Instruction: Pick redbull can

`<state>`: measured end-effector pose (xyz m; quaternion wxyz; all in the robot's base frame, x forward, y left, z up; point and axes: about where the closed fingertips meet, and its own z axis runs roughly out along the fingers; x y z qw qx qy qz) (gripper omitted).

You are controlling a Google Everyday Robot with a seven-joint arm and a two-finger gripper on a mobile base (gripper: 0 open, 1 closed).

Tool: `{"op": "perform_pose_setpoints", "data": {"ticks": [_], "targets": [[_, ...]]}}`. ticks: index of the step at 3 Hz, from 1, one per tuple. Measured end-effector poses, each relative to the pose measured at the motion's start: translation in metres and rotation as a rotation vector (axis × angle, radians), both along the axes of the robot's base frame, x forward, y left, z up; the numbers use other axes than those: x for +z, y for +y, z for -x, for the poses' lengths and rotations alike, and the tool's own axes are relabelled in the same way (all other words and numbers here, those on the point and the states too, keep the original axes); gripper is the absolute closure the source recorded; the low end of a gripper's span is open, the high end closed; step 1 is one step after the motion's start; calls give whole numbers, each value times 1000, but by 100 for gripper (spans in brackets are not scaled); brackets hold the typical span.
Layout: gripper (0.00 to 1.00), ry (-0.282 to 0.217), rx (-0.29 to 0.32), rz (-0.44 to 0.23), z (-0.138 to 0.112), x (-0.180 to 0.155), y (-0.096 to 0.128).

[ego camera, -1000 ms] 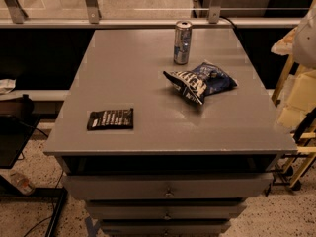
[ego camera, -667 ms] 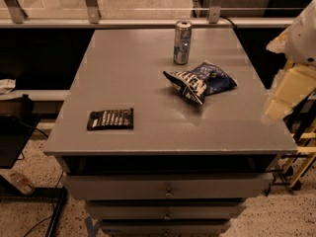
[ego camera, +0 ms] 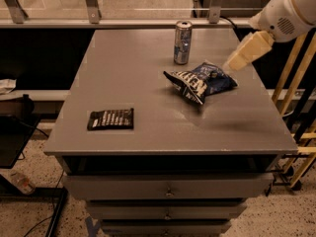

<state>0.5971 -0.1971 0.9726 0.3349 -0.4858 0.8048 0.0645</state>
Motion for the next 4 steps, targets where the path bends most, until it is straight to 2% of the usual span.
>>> {"op": "perform_pose_setpoints", "data": {"ticks": [1,2,3,4], "targets": [[0,-27,-15,-40,-19,2,1],[0,-27,-15,-40,-19,1,1],[0,-47,-54,-62,-31,-7,7],[0,-110,-91,-96,-60,-18,29]]}}
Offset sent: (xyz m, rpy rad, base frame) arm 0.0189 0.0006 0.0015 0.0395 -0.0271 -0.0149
